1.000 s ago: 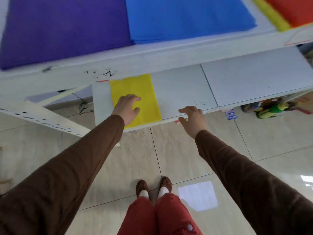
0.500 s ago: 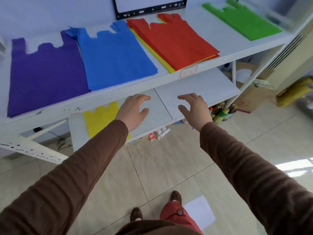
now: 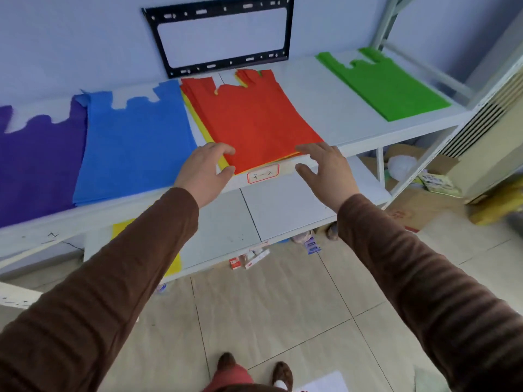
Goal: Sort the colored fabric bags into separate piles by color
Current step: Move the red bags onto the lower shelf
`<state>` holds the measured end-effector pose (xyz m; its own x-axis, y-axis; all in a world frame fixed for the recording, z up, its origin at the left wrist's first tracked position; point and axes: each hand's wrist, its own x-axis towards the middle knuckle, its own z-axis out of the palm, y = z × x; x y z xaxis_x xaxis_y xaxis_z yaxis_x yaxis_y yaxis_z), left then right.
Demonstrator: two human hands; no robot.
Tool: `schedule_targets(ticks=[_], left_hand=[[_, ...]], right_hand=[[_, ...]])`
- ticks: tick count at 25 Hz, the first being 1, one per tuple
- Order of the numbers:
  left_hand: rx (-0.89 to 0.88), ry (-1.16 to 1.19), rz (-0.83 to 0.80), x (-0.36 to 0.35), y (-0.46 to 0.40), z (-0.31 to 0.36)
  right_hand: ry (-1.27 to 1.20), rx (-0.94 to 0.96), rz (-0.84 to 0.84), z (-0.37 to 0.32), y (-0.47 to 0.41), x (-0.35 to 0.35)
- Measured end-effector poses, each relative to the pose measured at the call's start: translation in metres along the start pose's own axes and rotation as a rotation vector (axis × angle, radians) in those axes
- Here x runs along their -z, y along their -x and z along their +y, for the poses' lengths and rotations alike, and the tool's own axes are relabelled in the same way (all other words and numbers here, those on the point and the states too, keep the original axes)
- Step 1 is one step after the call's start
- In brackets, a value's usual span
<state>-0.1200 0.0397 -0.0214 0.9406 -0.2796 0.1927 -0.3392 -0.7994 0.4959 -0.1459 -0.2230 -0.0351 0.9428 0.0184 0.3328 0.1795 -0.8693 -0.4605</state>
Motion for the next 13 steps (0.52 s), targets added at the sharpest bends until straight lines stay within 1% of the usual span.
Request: schedule_targets(ticks=[6, 10, 13], left_hand=[[0.111, -0.013, 0.049, -0.004, -0.069, -0.019], [0.283, -0.081, 0.022, -0.014, -0.104, -0.037], [0.475, -0.069, 0.016, -0.023, -0.130, -0.046]], right_hand=[[-0.062, -0.012, -0.036, 0.034, -0.091, -0.006], [-0.088, -0.025, -0.125, 0.053, -0.134, -0.019], [-0.053, 0.007, -0.218, 0.071, -0.169, -0.032]])
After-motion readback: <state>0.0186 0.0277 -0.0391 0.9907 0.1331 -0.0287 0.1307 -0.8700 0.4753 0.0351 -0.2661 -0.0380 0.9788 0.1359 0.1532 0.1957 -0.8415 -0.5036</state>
